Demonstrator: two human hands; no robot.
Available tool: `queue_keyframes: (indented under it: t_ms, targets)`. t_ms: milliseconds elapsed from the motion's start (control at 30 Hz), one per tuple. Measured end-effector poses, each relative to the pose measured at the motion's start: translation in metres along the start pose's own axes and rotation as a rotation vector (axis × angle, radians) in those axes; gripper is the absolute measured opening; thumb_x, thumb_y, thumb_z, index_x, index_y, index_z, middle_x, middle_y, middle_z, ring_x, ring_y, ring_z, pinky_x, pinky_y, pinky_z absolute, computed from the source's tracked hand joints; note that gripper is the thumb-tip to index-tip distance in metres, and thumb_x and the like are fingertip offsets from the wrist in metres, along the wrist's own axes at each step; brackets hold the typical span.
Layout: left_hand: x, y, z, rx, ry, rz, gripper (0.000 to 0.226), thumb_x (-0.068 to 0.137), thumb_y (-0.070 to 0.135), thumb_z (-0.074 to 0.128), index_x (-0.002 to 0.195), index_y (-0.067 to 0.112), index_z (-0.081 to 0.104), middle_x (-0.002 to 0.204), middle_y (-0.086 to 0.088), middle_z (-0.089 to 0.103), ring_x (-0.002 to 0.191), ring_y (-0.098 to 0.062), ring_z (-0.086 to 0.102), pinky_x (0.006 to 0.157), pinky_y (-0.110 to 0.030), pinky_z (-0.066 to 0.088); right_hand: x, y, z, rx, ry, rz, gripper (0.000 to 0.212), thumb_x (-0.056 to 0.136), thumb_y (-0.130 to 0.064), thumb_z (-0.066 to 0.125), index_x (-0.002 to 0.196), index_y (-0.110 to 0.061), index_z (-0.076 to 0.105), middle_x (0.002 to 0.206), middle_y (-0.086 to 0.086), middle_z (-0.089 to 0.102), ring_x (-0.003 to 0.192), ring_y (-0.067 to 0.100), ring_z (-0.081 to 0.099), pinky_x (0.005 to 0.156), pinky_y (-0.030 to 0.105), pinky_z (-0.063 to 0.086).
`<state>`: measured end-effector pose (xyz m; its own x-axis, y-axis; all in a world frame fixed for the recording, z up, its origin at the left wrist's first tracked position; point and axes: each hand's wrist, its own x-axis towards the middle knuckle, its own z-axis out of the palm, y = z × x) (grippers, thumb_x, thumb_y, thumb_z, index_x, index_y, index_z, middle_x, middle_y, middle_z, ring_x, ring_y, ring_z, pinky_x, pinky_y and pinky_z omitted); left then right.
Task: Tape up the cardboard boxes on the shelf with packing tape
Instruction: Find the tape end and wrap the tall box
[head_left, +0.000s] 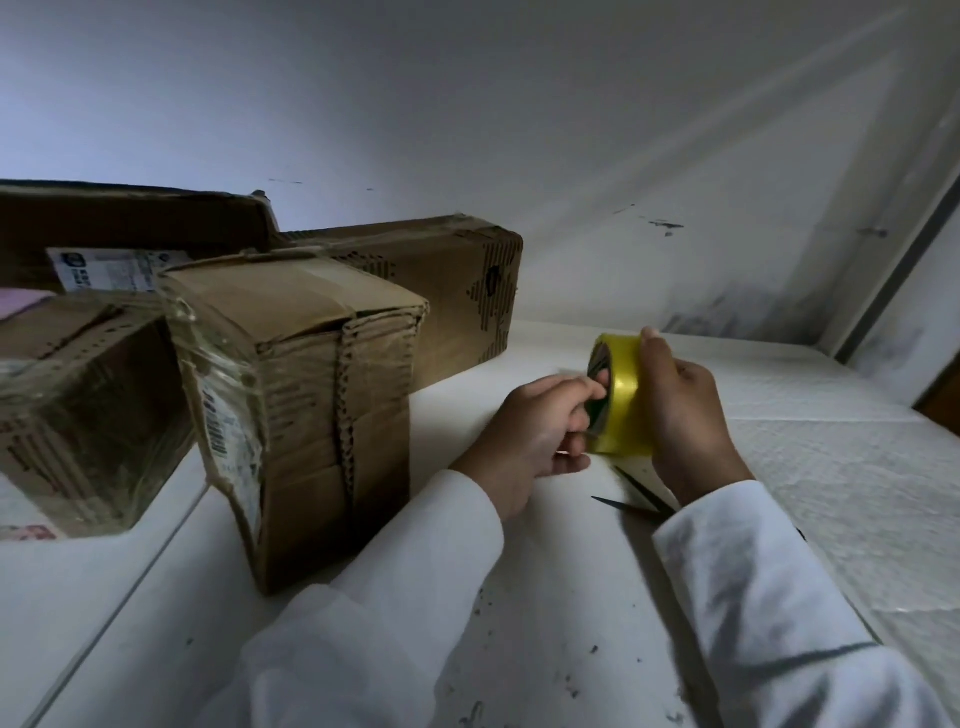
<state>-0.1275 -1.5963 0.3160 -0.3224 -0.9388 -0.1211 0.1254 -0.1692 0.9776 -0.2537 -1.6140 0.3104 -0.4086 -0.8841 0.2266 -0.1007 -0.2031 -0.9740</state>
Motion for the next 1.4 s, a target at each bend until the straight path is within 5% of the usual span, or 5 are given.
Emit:
queue_keyframes:
  t_ms: [467,733,967,1233,1400]
  targets:
    - [0.013,-0.024,-0.016,0.798,0.346,0.564,0.019,0.094,0.027,0.045,0.083,0.017,0.057,0.058,0.006,0.046,0.066,-0.023,0.048,0.058,-0.030,0.037,-0.005,-0.008,0.005,0.303,-0.007,0.249,0.038,0.099,-0.036,0.042,0.088,-0.005,0.061,0.074,0.008,0.068,0.064,0.018,0.065,0.056,0.026,0.054]
    - [0.010,-0.007,-0.007,-0.144,0.164,0.220,0.015,0.096,0.020,0.051,0.083,0.019,0.058,0.071,0.007,0.062,0.072,-0.008,0.058,0.066,-0.020,0.049,0.005,-0.004,0.007,0.592,-0.002,0.334,0.042,0.099,-0.044,0.036,0.090,-0.011,0.060,0.062,0.000,0.068,0.060,0.014,0.067,0.058,0.027,0.054]
    - [0.013,-0.010,-0.004,-0.210,0.246,0.288,0.018,0.098,0.011,0.048,0.081,0.014,0.053,0.052,0.011,0.056,0.060,-0.008,0.054,0.059,-0.018,0.048,0.002,-0.007,0.014,0.585,0.015,0.309,0.045,0.100,-0.044,0.035,0.086,-0.011,0.061,0.061,-0.001,0.068,0.057,0.013,0.066,0.053,0.025,0.055]
    - [0.009,-0.017,-0.025,0.858,0.431,0.673,0.012,0.090,0.029,0.056,0.080,0.027,0.049,0.054,0.005,0.040,0.056,-0.011,0.040,0.052,-0.027,0.028,0.002,-0.011,0.003,0.592,0.010,0.434,0.046,0.100,-0.044,0.034,0.103,-0.009,0.063,0.108,0.012,0.067,0.104,0.028,0.063,0.089,0.040,0.051]
    - [0.011,-0.015,-0.035,0.942,0.441,0.649,0.034,0.078,0.026,0.067,0.109,0.027,0.051,0.077,0.011,0.038,0.072,-0.007,0.040,0.064,-0.024,0.034,-0.001,-0.019,-0.001,0.702,-0.047,0.446,0.045,0.101,-0.039,0.033,0.077,-0.012,0.059,0.056,0.000,0.064,0.050,0.012,0.065,0.046,0.021,0.051]
